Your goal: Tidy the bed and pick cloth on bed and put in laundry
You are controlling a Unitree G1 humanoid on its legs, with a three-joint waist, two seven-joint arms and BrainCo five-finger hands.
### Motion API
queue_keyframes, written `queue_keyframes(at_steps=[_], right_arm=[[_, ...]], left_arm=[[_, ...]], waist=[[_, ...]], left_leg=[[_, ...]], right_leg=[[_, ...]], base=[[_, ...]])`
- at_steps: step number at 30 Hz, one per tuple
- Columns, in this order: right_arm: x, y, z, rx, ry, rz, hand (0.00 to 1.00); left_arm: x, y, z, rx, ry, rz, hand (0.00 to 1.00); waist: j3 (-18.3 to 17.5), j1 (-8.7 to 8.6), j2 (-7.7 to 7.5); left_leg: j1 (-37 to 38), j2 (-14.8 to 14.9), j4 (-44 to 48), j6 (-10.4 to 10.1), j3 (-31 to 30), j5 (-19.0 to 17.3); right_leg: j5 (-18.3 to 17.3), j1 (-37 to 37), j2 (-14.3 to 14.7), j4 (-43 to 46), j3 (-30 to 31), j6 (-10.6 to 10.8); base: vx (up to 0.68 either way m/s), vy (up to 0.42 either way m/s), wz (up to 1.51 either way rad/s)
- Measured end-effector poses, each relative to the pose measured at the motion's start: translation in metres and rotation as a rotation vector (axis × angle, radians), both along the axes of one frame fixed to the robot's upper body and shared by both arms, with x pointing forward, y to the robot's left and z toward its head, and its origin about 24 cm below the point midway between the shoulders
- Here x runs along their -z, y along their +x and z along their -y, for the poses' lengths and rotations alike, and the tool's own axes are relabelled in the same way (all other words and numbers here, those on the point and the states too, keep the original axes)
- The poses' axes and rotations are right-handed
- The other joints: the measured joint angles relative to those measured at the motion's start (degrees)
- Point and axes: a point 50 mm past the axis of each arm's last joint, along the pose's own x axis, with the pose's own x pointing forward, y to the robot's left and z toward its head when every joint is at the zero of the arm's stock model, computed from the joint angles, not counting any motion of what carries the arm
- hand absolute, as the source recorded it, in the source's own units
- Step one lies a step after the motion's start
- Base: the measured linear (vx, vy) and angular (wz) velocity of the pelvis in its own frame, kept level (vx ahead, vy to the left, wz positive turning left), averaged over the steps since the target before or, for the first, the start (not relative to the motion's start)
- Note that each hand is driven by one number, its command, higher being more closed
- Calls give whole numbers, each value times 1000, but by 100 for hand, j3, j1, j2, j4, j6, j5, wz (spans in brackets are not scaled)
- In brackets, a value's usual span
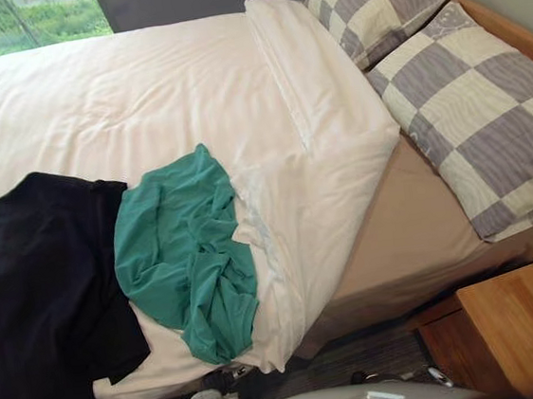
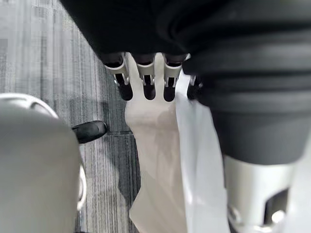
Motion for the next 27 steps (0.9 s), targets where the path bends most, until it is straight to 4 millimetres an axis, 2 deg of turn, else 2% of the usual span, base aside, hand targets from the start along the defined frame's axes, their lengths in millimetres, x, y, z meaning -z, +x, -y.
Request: queue_keyframes(at_steps=[1,3,4,5,6,7,9,11,12,14,18,20,22,25,27], right_arm=[[-11,13,15,-32,-74,41,0],[-53,50,57,-104,-305,177,0],[-62,56,64,-110,-349,200,0],[-87,70,82,-126,-462,261,0],[-95,75,86,-134,-497,279,0],[-113,87,93,-147,-573,322,0],[-134,100,100,-163,-660,375,0],[-152,119,99,-175,-717,434,0],[-154,122,99,-179,-726,442,0],[-171,142,91,-224,-773,505,0],[-200,166,83,-339,-880,570,0],[-221,184,76,-392,-938,638,0],[-229,193,72,-422,-965,659,0],[-236,204,64,-481,-984,681,0],[-245,221,47,-553,-1000,720,0]], left_arm=[[0,-2,-1,-10,0,-3,0],[1,-10,-2,-21,2,-14,0],[1,-11,-2,-22,3,-15,0],[1,-15,-3,-24,5,-21,0],[2,-17,-3,-26,6,-24,0],[2,-22,-3,-29,6,-35,0],[3,-25,-3,-29,5,-42,0],[3,-30,-3,-25,7,-47,0],[3,-31,-3,-24,6,-48,0],[3,-36,-3,-23,-3,-59,0],[3,-35,-4,-17,-5,-53,0],[3,-35,-5,-16,-2,-53,0],[2,-33,-5,-3,0,-46,0],[0,-28,-5,23,9,-25,0],[0,-31,-6,-9,-1,-26,0]], waist=[[-6,-14,22],[-47,-80,91],[-54,-81,103],[-73,-69,136],[-77,-69,142],[-80,-83,142],[-116,-87,169],[-131,-82,187],[-131,-76,189],[-134,-69,194],[-133,-58,184],[-126,-25,160],[-122,57,151],[-114,69,136],[-89,131,101]], left_leg=[[-9,-2,-1,0,-2,0],[-69,-6,-2,8,-31,4],[-74,-6,-3,9,-35,5],[-82,-3,-4,11,-58,7],[-85,-3,-4,11,-75,7],[-120,-3,-4,14,-158,9],[-194,-3,-3,19,-227,15],[-285,-13,-2,27,-341,30],[-292,-14,-2,27,-344,30],[-343,-37,0,30,-449,32],[-461,-99,1,71,-644,61],[-483,-138,1,90,-699,76],[-508,-170,0,104,-808,100],[-666,-210,0,137,-985,176],[-682,-229,-2,155,-1083,207]], right_leg=[[2,-6,-3,-1,-5,0],[5,-33,-12,-12,-48,0],[5,-34,-12,-18,-56,0],[5,-34,-6,-37,-78,-1],[5,-35,-6,-45,-103,-1],[-1,-26,-7,-58,-179,-1],[-10,-43,-9,-66,-254,0],[-12,-35,-8,-71,-351,4],[-12,-38,-8,-72,-356,4],[-16,-31,-12,-75,-455,9],[-17,-36,-63,-75,-635,13],[-17,-24,-96,-74,-695,15],[-30,-10,-125,-59,-769,35],[-37,-33,-165,-41,-981,46],[-37,-23,-184,-21,-1028,47]], base=[[-44,-9,4],[-40,-12,8],[-17,-13,8],[-10,-12,6],[-15,-19,17],[-5,-18,24],[23,-15,25],[58,-12,22],[69,-8,17],[46,-3,17],[26,8,25],[5,13,14],[-7,6,15],[-32,0,38],[-44,2,19]])
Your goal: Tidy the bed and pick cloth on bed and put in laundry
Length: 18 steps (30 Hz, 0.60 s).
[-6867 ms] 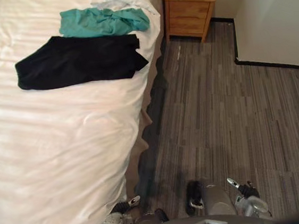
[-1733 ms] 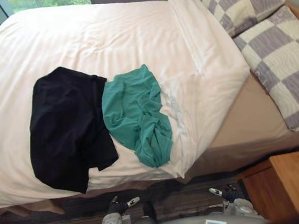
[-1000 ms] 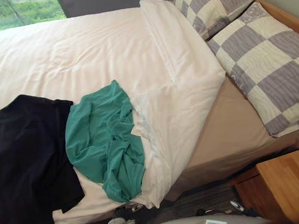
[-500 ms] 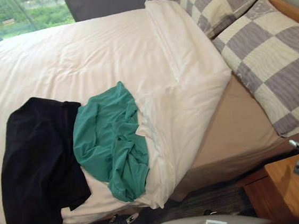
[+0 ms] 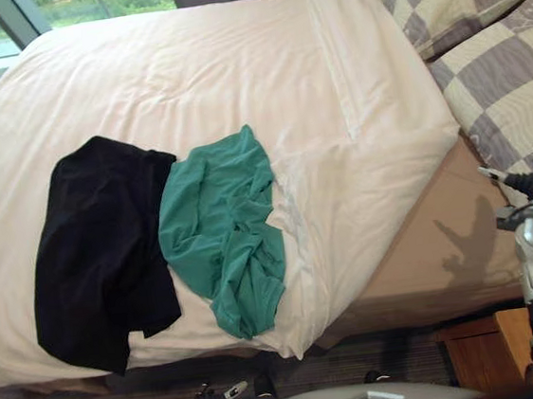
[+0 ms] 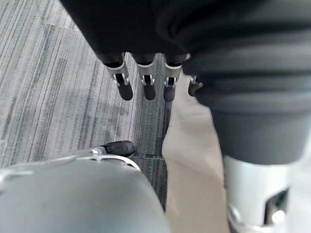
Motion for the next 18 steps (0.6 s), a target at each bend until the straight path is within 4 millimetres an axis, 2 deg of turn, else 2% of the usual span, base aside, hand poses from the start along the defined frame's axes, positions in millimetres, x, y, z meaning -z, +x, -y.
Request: queue_keyframes(at_steps=[4,9,14,18], right_arm=[[-12,19,-21,-80,-71,11,0],[-29,46,-57,-218,-191,12,0],[-59,72,-91,-325,-317,57,0],[-78,81,-107,-364,-387,96,0]], left_arm=[[0,-1,-1,-28,-7,5,0],[0,0,-2,-38,-8,9,0],[-4,14,-2,-2,2,62,0],[-8,29,-3,23,14,115,0]], waist=[[22,69,-31],[186,186,-82],[546,296,-55],[836,348,-65]], left_leg=[[-113,-71,-2,55,-153,55],[-284,-187,-2,123,-317,127],[-643,-317,12,243,-409,248],[-819,-362,31,282,-479,317]], right_leg=[[-16,-21,-57,36,-156,35],[19,-114,-161,53,-286,92],[139,-376,-274,50,-395,157],[214,-509,-335,49,-443,187]], base=[[-51,9,25],[-37,27,18],[-15,34,14],[-15,30,13]])
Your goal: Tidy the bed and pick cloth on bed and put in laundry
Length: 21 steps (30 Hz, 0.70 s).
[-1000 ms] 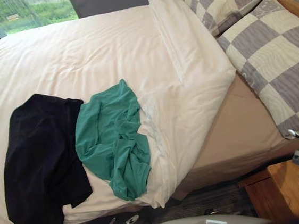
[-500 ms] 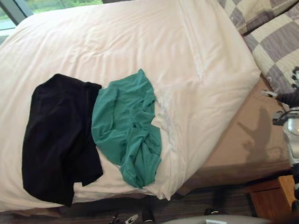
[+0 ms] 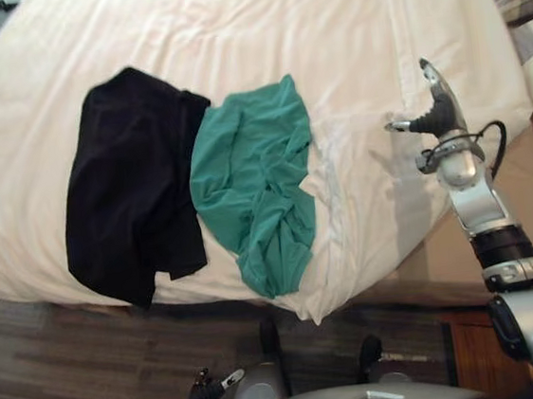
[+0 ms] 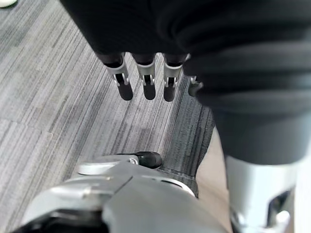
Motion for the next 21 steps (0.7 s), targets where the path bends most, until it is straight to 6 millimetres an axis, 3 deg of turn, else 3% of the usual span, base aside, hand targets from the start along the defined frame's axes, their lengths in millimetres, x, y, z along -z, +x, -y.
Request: queue_keyframes(at_steps=[4,6,18,19,21], right_arm=[[-25,5,-3,-7,-114,59,0],[-28,7,-1,8,-163,59,0],[2,14,0,0,-337,-88,0],[2,14,0,1,-338,-89,100],[-4,17,-5,-18,-373,-74,100]], left_arm=[[-4,14,-2,4,20,40,0],[-5,17,-2,3,24,45,0],[-11,39,2,72,37,118,0],[-12,41,1,89,44,122,0],[-14,46,0,110,54,131,0]], waist=[[146,83,24],[205,93,43],[763,80,167],[763,77,168],[801,65,183]], left_leg=[[-365,12,3,40,-47,127],[-411,11,2,44,-55,155],[-834,1,-14,89,-32,312],[-889,-8,-8,90,-33,313],[-956,-17,3,105,-32,325]], right_leg=[[118,-340,3,9,-5,-51],[144,-386,0,14,-3,-62],[303,-841,-11,12,27,-62],[317,-892,-18,13,28,-58],[340,-973,-34,14,44,-59]], base=[[-40,30,7],[-46,26,2],[-40,22,-2],[32,20,1],[58,24,-2]])
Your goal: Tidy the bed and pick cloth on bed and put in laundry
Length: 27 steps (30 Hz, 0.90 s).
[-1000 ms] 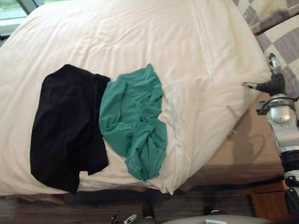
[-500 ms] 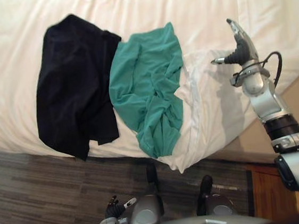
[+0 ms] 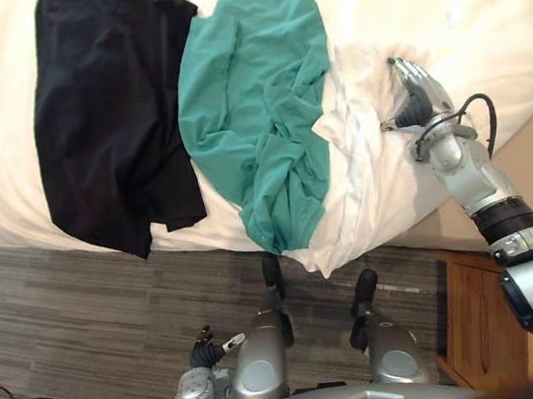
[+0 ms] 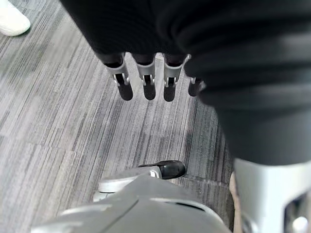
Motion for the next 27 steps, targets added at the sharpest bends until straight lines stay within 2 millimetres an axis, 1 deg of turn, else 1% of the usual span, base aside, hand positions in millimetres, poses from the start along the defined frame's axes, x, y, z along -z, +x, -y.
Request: queue_keyframes(at_steps=[5,11,13,15,17,19,21,23,24,25,26,27], right_arm=[[-16,6,-4,-14,-69,29,100],[-16,9,-5,-4,-58,32,100],[-10,7,-3,4,-41,20,100],[2,3,0,17,9,-2,100],[14,-6,5,29,58,-9,100],[27,-17,8,43,147,-11,100],[44,-30,9,58,258,-17,100],[63,-43,8,75,332,-39,100],[79,-55,10,100,377,-69,100],[85,-58,10,109,391,-80,100],[100,-69,14,144,442,-111,100],[106,-73,15,159,456,-123,100]], left_arm=[[-3,12,5,32,-9,23,0],[-4,15,5,43,-6,28,0],[-4,15,6,42,-6,27,0],[-4,15,6,41,-5,26,0],[-4,15,6,41,-6,26,0],[-3,15,5,43,-6,22,0],[-3,13,2,28,-1,15,0],[-2,10,-2,9,2,-1,0],[-2,7,-5,20,19,-16,0],[-2,6,-6,20,24,-20,0],[-1,4,-8,20,31,-32,0],[-1,4,-9,13,29,-33,0]], waist=[[14,11,24],[19,17,32],[22,16,26],[27,2,12],[35,-1,-42],[8,-10,-93],[-38,-23,-175],[-108,-88,-288],[-221,-139,-378],[-287,-164,-410],[-452,-179,-466],[-486,-180,-490]], left_leg=[[-58,-13,-1,0,8,0],[-57,-52,-2,-1,-24,-1],[-4,-61,-2,-8,-44,-6],[84,-64,-2,-24,-66,-17],[211,-59,-2,-63,-56,-46],[297,-54,-3,-93,-35,-72],[404,-55,-3,-119,38,-108],[528,-55,-3,-125,134,-139],[621,-54,-3,-133,179,-173],[624,-53,-3,-134,187,-179],[677,-48,-3,-130,222,-211],[730,-43,-3,-129,254,-227]], right_leg=[[8,-110,-16,21,124,1],[1,-95,-4,21,97,1],[-10,-21,-10,11,88,9],[-38,108,-16,9,21,18],[-63,236,-16,8,12,19],[-83,312,-18,8,20,26],[-93,372,-23,7,99,28],[-104,445,-34,6,175,43],[-129,512,-36,6,228,54],[-136,511,-36,6,244,58],[-151,539,-34,6,277,61],[-155,577,-34,5,292,59]], base=[[28,15,-6],[0,3,2],[25,14,9],[33,9,11],[32,5,2],[33,7,-6],[41,9,-18],[43,10,-21],[33,10,-16],[44,8,-15],[42,4,-11],[50,4,-21]])
